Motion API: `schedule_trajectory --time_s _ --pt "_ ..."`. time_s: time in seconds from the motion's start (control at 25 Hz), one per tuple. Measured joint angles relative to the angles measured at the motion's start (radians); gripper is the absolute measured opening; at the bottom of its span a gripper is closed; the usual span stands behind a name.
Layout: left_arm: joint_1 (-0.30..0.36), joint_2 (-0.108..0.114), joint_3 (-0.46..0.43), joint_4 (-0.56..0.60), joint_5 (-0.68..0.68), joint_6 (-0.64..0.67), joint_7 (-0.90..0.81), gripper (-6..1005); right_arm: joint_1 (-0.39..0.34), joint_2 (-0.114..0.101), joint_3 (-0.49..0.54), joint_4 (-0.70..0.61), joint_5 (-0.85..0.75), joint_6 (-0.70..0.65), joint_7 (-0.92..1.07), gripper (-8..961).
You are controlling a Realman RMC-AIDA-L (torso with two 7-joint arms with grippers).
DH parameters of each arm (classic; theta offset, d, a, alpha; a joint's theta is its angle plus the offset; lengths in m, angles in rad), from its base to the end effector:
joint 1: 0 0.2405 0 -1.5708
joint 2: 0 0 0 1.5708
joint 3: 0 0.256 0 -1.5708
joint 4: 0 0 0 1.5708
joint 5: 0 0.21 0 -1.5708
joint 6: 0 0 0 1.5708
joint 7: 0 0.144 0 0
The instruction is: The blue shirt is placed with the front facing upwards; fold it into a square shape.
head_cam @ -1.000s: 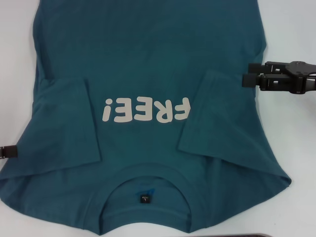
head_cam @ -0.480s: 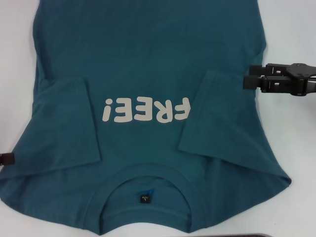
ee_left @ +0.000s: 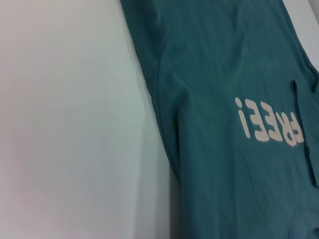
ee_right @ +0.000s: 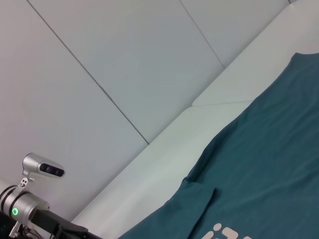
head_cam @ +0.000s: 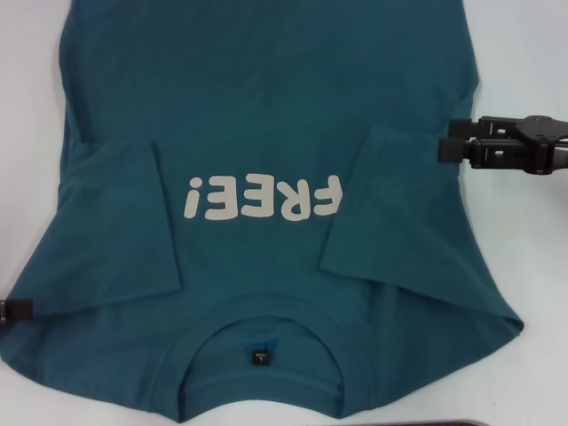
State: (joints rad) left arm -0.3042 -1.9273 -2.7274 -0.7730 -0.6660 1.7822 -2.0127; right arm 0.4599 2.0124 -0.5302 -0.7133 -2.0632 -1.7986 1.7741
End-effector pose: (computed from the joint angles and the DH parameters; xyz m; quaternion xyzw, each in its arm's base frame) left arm -0.3861 0.2242 0.0862 -0.7783 -0.6120 -0.0979 0.1006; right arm 0.2870 0.2984 0.0501 -0.8738 0.3925 0.2804 0.0616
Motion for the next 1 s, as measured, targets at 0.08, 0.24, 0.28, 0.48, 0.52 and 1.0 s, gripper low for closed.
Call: schedule_trajectory --time_s 0.08,0.24,0.28,0.48,0.52,1.0 --pt "0.0 -0.001 0.0 0.001 0.007 0.003 0.001 873 0.0 0.0 -0.005 0.0 0.0 -0.001 0.0 889" --pt "0.0 -0.003 0.001 0.002 0.023 0.011 0.002 873 0.0 0.002 -0.015 0.0 0.0 -0.001 -0.001 889" --pt "0.0 -0.004 0.001 0.003 0.025 0.016 0.003 873 0.001 0.002 -0.016 0.0 0.0 -0.001 -0.001 889" --pt "0.0 -0.01 0.005 0.003 0.025 0.034 0.009 873 0.002 0.003 -0.019 0.0 0.0 -0.001 0.001 888" --pt "-0.001 -0.012 0.007 0.003 0.025 0.038 0.01 873 0.001 0.003 -0.019 0.0 0.0 -0.001 0.001 888" --pt "-0.015 -0.023 0.017 -0.006 0.025 0.058 0.008 820 0.0 0.005 -0.019 0.0 0.0 -0.001 0.001 886"
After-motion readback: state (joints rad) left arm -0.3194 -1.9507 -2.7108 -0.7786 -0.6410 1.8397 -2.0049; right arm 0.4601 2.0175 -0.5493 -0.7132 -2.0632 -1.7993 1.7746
